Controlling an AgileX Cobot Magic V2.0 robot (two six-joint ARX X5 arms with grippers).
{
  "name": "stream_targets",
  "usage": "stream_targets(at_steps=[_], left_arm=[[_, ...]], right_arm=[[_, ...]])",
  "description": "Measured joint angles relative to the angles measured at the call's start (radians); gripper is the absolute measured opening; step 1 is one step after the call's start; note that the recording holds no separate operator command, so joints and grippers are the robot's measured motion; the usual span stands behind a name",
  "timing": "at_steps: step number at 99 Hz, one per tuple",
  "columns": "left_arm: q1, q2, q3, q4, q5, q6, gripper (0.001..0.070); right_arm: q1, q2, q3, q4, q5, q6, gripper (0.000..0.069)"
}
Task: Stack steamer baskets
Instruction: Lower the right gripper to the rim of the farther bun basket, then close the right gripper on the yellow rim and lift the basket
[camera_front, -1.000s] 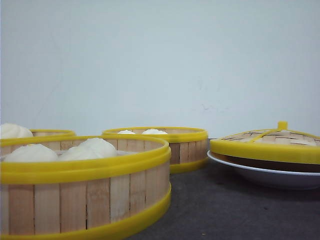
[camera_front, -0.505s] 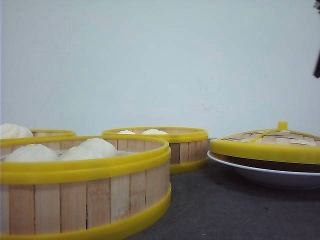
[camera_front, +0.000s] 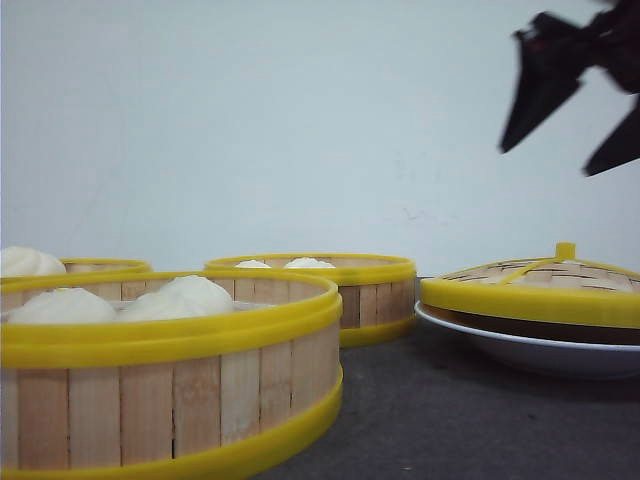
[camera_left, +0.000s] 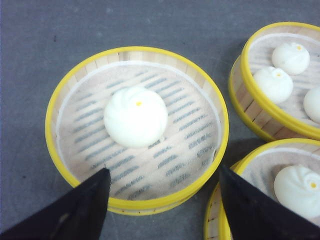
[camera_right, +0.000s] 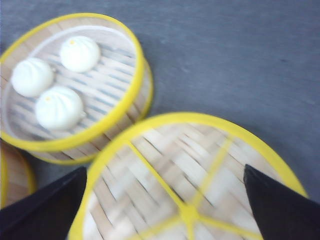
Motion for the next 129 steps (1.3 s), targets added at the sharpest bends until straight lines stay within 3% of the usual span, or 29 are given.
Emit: stream_targets(at_steps=[20,48,82,99,117,129], left_arm=[[0.000,0.000,0.000,0.014,0.000,0.000,0.0419],[0.000,0.000,0.000,0.014,0.000,0.000,0.0419],[0.000,0.000,0.000,0.014,0.000,0.000,0.0419],[0.000,0.000,0.000,0.013,0.000,0.000,0.0419],[0.000,0.000,0.000,0.009,0.000,0.000,0.0419],[0.000,0.000,0.000,0.009,0.000,0.000,0.0419]], right_arm=[[0.048,0.260,0.208,-0.019,0.000,0.003,0.0620],[0.080,0.602,0.509,-0.158,0.011,-0.033,0.0620],[0.100,0.822,0.692,-0.235,0.063,-0.058,0.0607],[0.111,0.855,0.692,-0.233,0.082,-0.070,0.0430],[0.126,0.855,0.695,-0.206,0.091,-0.076,0.0139],[0.124,0.856,0.699,-0.197,0.105,-0.056,0.0046]])
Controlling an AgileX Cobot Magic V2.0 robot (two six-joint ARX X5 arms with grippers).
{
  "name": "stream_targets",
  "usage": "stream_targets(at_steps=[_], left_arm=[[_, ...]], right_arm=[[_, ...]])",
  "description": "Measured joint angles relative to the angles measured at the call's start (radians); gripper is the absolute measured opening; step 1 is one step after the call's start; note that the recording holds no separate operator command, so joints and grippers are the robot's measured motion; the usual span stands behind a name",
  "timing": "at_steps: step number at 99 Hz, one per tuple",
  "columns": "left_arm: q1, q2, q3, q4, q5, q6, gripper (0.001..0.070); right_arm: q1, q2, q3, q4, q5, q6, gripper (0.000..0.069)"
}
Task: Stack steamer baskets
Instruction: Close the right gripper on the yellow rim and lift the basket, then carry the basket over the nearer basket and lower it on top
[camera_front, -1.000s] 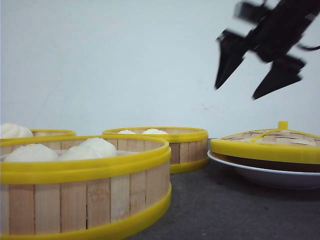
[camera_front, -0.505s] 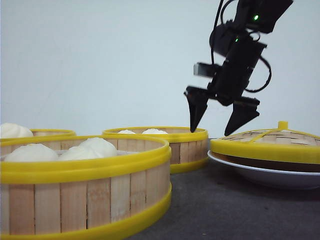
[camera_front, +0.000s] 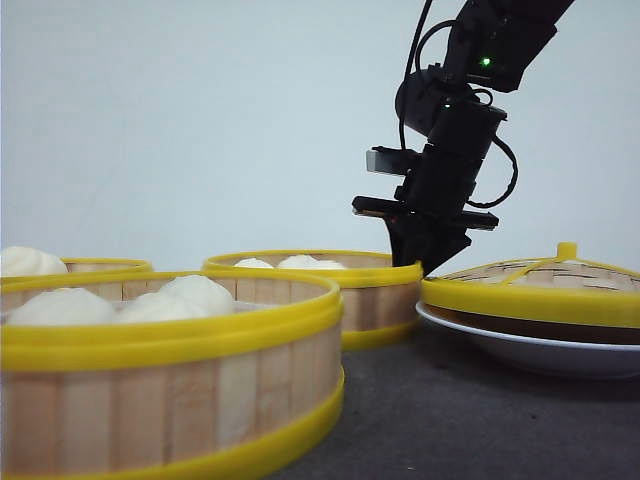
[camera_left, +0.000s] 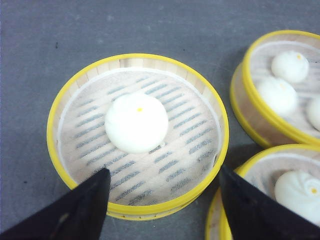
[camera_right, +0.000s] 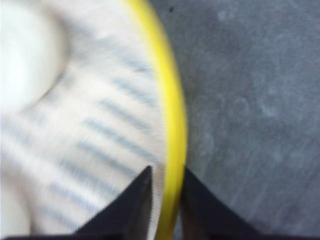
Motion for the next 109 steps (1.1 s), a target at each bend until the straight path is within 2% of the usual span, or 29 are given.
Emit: stream_targets(at_steps=[29,62,87,109], left_arm=[[0.000,0.000,0.000,-0.001,0.000,0.000,0.0419],[0.000,0.000,0.000,-0.001,0.000,0.000,0.0419],[0.000,0.000,0.000,-0.001,0.000,0.000,0.0419],[0.000,0.000,0.000,-0.001,0.000,0.000,0.0419]], right_arm=[[0.000,0.000,0.005,0.000,-0.008,0.062,0.0025],[0.000,-0.023,0.170,-0.172,-0.008,0.168,0.0025],[0.014,-0.151,0.195,-0.336,-0.008,0.180,0.0025],[0.074,-0.308,0.195,-0.458,-0.014,0.132,0.0025]])
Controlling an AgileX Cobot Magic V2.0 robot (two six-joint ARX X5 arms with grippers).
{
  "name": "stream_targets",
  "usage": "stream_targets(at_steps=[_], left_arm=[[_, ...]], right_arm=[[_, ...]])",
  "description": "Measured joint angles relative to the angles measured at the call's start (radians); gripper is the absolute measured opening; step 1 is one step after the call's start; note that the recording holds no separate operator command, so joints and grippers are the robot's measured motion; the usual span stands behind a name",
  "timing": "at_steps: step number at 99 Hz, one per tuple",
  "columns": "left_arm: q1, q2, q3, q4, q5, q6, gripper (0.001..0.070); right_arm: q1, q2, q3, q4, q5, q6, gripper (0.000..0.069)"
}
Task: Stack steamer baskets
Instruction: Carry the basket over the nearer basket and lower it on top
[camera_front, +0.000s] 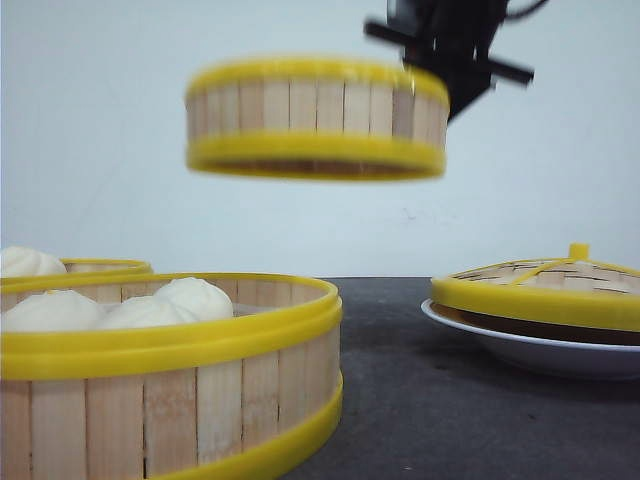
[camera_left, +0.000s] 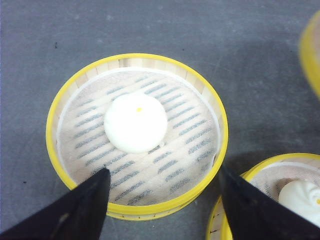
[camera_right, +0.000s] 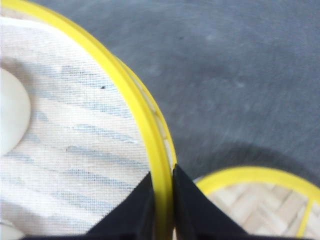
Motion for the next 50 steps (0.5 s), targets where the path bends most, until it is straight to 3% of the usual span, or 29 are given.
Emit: stream_targets(at_steps=[24,50], left_arm=[[0.000,0.000,0.000,0.000,0.000,0.000,0.0419],[0.000,0.000,0.000,0.000,-0.019,0.000,0.0419]], right_arm=[[0.072,-0.153,0.003,-0.092,-0.004,-0.037,0.0025],[0.163,-0.177,-0.019,-0.092,0.002,-0.048,0.0025]])
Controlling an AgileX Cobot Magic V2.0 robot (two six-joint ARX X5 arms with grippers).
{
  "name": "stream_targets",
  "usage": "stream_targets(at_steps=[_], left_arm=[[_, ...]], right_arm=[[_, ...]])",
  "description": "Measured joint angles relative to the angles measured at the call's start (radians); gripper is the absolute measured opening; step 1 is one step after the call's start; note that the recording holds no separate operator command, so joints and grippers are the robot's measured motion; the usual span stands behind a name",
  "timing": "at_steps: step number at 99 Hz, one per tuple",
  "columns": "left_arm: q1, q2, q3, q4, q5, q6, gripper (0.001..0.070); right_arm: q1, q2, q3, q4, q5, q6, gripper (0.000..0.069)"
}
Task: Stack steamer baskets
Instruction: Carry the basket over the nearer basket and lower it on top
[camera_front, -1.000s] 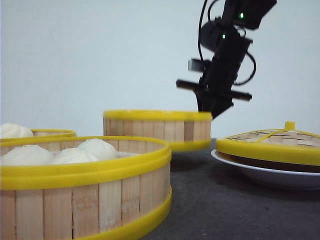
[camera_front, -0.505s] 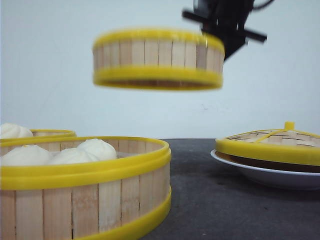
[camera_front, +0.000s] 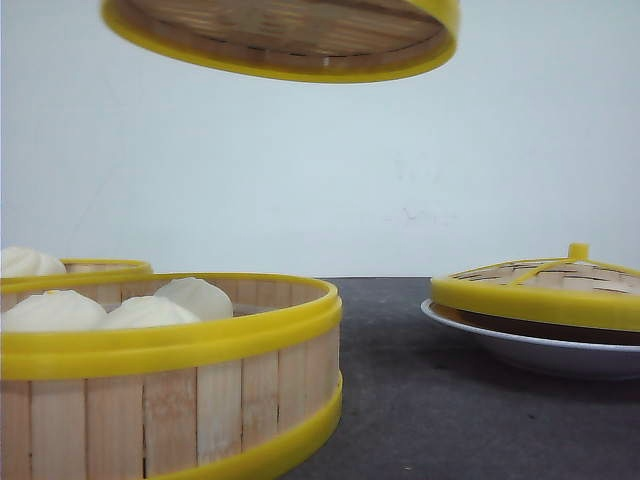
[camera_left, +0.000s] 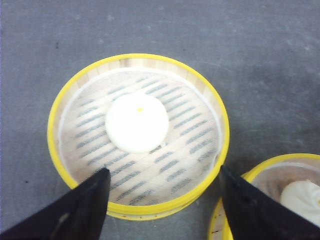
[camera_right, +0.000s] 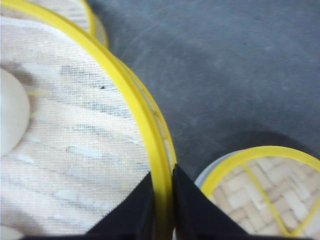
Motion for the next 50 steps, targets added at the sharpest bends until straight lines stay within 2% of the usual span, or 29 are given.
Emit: stream_targets(at_steps=[27,50], left_arm=[[0.000,0.000,0.000,0.000,-0.005,0.000,0.0419],[0.000,0.000,0.000,0.000,-0.005,0.000,0.0419]], right_arm=[[0.134,0.000,-0.184,0.164,-0.006,0.000,0.0025],[0.150,0.000,-0.338,0.335,-0.004,0.019,0.0025]])
